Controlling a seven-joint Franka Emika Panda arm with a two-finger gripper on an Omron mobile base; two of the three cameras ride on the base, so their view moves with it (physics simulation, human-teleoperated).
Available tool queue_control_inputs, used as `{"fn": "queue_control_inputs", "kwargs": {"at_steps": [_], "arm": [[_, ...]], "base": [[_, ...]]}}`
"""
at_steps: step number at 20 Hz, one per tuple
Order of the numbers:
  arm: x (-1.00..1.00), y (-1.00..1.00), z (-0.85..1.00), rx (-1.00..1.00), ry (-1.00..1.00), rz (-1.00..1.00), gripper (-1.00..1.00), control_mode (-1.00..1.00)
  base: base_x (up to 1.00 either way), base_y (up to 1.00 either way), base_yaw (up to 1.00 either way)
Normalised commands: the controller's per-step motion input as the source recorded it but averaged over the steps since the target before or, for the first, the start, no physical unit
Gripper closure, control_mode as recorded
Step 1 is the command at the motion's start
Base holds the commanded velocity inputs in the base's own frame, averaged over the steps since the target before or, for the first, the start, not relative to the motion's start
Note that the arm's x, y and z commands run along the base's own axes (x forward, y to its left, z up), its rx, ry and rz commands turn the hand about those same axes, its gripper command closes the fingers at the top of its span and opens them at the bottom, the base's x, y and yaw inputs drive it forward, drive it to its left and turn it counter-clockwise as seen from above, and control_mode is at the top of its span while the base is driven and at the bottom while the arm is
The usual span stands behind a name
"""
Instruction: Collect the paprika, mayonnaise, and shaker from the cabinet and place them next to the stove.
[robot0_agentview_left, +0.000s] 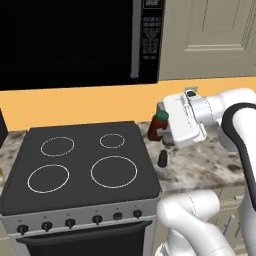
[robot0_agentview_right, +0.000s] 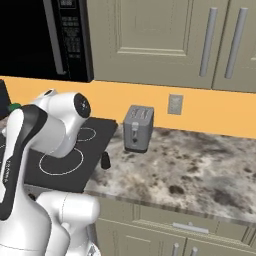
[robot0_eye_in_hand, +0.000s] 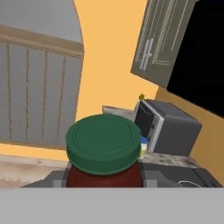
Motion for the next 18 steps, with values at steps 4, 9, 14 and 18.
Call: {"fn": "queue_control_inputs", "kwargs": {"at_steps": [4, 9, 14, 18], "arm": [[0.10, -0.65, -0.56, 0.00, -0.07, 0.32, 1.00, -1.00], [-0.01, -0.70, -0.79, 0.00, -0.11, 0.30, 1.00, -1.00], [0.00, -0.66, -0.71, 0.00, -0.06, 0.21, 1.00, -1.00], [0.09, -0.60, -0.48, 0.00, 0.00, 0.05, 1.00, -1.00]], "base": [[0.00, 0.00, 0.00], [0.00, 0.00, 0.00], [0.00, 0.00, 0.00], [0.00, 0.00, 0.00]]}}
